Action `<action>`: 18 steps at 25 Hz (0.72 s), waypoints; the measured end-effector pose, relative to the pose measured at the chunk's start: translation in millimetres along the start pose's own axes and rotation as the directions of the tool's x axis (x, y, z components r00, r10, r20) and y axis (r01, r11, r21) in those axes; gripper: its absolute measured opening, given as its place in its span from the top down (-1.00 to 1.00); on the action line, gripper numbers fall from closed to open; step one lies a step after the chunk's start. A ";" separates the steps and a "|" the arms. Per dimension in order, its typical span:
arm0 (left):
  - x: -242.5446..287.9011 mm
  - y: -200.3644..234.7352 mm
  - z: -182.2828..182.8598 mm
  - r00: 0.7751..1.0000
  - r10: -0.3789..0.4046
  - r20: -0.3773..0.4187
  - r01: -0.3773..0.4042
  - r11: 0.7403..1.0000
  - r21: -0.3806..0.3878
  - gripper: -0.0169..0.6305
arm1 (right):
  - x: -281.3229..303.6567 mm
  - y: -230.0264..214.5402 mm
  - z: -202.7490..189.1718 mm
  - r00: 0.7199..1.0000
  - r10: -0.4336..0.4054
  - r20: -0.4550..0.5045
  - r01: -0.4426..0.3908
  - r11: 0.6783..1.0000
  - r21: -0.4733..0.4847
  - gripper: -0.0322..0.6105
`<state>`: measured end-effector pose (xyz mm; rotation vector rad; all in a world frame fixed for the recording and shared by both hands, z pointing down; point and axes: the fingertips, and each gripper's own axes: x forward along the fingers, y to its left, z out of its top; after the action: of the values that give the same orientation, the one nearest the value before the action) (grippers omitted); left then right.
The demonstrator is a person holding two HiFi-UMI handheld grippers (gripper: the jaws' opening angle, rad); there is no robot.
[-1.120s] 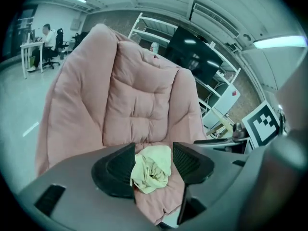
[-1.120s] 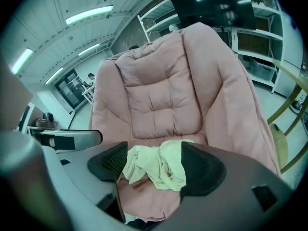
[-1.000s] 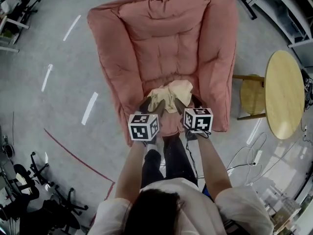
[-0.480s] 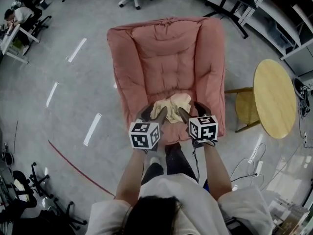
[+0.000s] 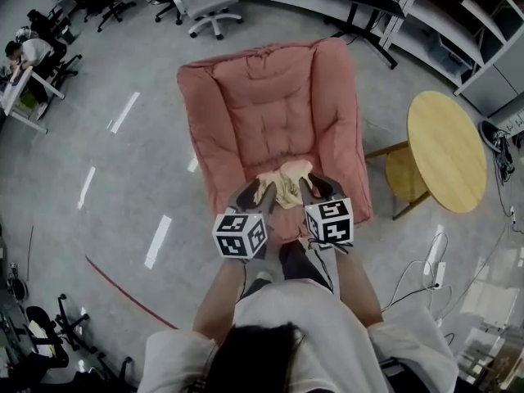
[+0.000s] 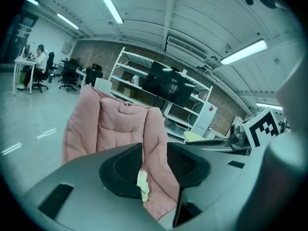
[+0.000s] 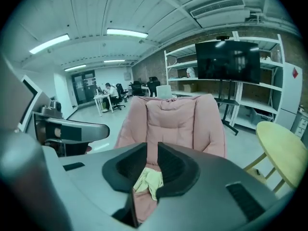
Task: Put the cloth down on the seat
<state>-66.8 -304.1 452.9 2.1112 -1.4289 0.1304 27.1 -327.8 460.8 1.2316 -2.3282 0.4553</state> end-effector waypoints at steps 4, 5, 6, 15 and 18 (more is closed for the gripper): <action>-14.4 -16.7 4.4 0.999 0.005 0.047 -0.008 0.998 0.062 0.55 | -18.9 11.7 7.2 0.995 0.048 0.088 -0.054 0.996 0.064 0.72; -18.2 -20.2 5.3 0.998 0.006 0.060 -0.011 0.997 0.080 0.64 | -23.4 12.5 8.7 0.992 0.053 0.111 -0.064 0.993 0.094 0.75; -22.0 -23.2 5.7 0.997 0.007 0.071 -0.014 0.995 0.099 0.72 | -27.8 12.8 9.8 0.990 0.051 0.131 -0.066 0.991 0.120 0.77; -50.4 -44.9 3.1 0.993 -0.056 0.101 0.042 0.990 0.137 0.86 | -54.8 38.1 13.2 0.982 -0.011 0.189 -0.006 0.996 0.090 0.81; -51.8 -45.5 1.7 0.994 -0.047 0.102 0.030 0.986 0.163 0.86 | -55.9 44.4 13.8 0.981 -0.013 0.195 -0.002 0.997 0.075 0.81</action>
<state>-49.2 -250.8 412.8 2.3069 -1.4810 0.1239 13.9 -272.3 415.8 1.3728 -2.4909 0.4404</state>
